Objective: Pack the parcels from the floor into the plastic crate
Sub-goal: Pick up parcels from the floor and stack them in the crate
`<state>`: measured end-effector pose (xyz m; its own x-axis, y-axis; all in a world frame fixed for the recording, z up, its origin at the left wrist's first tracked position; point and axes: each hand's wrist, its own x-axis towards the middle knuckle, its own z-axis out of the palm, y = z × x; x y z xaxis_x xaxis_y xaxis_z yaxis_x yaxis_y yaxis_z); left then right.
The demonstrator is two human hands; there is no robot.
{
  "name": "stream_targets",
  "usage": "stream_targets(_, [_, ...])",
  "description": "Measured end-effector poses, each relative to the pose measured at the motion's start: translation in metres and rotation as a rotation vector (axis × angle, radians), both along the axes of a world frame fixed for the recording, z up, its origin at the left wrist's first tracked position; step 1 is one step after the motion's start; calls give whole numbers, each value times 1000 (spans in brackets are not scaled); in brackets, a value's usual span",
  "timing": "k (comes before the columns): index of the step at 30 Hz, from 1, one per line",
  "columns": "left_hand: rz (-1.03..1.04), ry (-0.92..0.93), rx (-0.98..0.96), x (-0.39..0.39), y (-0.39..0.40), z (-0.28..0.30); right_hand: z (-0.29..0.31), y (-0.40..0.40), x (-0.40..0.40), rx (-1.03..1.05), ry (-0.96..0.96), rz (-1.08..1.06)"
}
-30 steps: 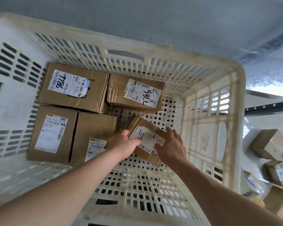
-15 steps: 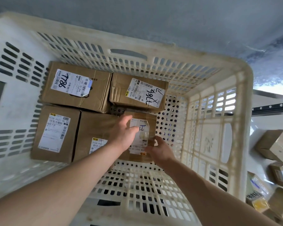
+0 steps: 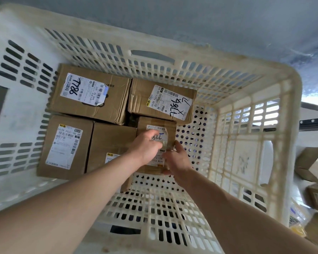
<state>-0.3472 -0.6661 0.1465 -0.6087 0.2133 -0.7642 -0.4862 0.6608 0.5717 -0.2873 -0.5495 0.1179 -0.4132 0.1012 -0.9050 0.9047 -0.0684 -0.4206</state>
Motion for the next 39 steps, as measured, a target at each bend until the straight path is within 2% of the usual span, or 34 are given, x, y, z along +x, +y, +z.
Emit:
stream_targets(7, [-8,-59,52,-1,-9,4,1,-1,-2,-44,-4,-10])
stream_targets(14, [14,-29,42,-4,-4,29,33,2,-7,76,88,13])
stream_targets(18, [17,-14,56,-2,2,50,49,5,-7,68,107,-28])
stream_targets(29, [83,25,104,22,17,146,157,29,0,43,255,-180])
stream_targets(39, [101,153,139,52,36,253,256,51,24,62,409,-149])
